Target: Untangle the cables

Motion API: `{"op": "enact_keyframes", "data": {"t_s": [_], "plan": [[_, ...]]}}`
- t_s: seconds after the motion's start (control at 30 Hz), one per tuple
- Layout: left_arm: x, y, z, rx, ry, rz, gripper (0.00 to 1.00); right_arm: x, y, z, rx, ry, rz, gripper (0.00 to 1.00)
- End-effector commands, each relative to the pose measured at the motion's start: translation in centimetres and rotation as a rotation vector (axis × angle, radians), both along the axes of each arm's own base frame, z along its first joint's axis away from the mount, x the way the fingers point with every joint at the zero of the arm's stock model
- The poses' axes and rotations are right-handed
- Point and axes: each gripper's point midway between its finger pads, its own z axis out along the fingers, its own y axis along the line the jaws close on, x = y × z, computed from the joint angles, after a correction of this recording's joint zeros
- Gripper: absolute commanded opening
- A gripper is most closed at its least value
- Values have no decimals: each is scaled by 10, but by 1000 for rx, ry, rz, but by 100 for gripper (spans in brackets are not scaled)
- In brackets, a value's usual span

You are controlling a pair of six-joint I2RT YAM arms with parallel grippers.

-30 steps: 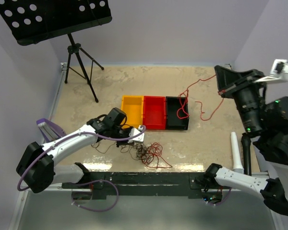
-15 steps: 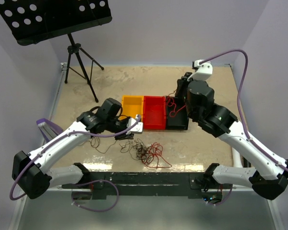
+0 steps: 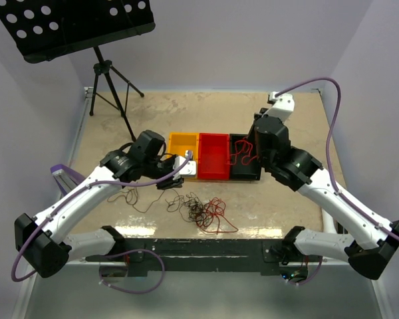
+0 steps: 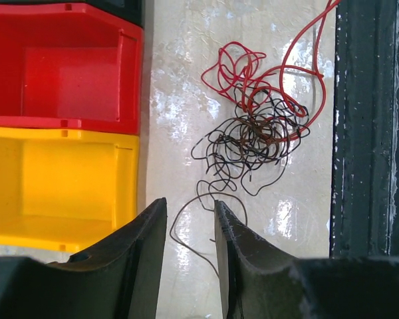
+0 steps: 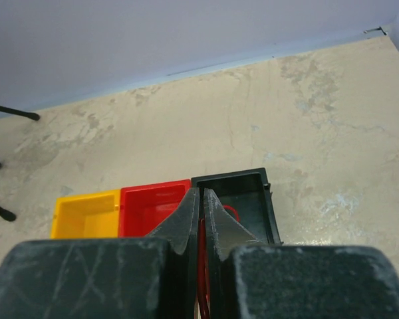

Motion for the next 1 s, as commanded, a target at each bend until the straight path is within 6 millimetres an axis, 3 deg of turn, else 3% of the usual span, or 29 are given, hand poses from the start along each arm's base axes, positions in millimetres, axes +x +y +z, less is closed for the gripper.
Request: {"op": "enact_keyframes", "data": {"t_s": [0.0,0.23,0.4,0.6,0.97], "plan": [[6,0,31,-52,-45,39,39,3,-13,-8,-10,-3,-67,0],[9,-1,38,-57,-34,71,40,23,-8,-39,-87,43,-93,0],[8,1,41,-54,-35,81,40,35,-28,-64,-132,98,-218,0],[9,1,38,-54,-30,85,40,44,-44,-61,-110,80,-265,0],[11,-1,42,-65,-35,91,41,71,-25,-101,-104,128,-230,0]]}}
